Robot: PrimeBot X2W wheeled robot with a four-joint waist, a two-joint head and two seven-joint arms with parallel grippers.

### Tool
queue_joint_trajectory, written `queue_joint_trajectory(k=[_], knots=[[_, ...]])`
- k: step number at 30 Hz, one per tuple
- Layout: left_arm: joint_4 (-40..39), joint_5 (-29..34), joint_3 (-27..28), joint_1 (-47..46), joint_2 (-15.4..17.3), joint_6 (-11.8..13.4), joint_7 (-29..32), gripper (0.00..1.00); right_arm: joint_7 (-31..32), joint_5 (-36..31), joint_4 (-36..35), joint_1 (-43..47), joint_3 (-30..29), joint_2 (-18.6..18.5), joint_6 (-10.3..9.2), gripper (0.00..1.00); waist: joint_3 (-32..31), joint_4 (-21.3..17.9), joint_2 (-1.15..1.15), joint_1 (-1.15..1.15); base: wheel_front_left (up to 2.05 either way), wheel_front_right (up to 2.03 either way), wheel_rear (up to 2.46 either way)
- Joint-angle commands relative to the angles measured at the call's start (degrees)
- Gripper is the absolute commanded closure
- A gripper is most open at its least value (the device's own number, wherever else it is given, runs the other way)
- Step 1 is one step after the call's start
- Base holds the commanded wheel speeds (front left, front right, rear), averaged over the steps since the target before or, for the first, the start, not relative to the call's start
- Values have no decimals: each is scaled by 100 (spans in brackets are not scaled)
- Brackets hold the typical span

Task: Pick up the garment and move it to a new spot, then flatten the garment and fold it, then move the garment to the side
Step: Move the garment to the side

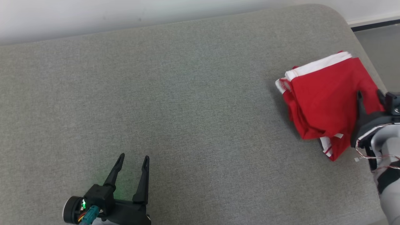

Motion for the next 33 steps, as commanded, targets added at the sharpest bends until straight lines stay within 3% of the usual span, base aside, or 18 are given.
queue_joint_trajectory(k=[1, 4, 8, 12, 19, 27, 33], knots=[[-21, 19, 21, -75, 17, 7, -15, 0, 1, -216, 2, 114, -219, -98, 1, 0, 29, 39, -1, -1, 0, 0, 0], [-8, 11, 41, -74, 14, 7, -15, 0, 1, -673, -132, 228, -854, -96, 1, 0, 9, 64, -1, -1, 0, 0, 0], [8, -1, 95, -52, 1, 7, -15, 0, 2, -1190, -585, 407, -1539, 210, 1, 0, -71, 80, -1, -1, 0, 0, 0], [12, -17, 177, 40, -18, 7, -15, 0, 1, -1241, -1258, 589, -1677, 606, 1, 0, -190, 84, -1, -1, 0, 0, 0], [-19, -12, 321, 192, -50, 7, -15, 0, 2, -527, -2432, 1106, -797, 1265, 1, 0, -441, 163, -1, -1, 0, 0, 0], [-45, 15, 531, 372, -79, 7, -15, 0, 3, 211, -3353, 1903, 144, 1640, 1, 0, -684, 330, -1, -1, 0, 0, 0], [-29, 25, 696, 524, -99, 7, -15, 0, 2, 562, -3597, 2521, 754, 1767, 1, 0, -879, 554, -1, -1, 0, 0, 0]])
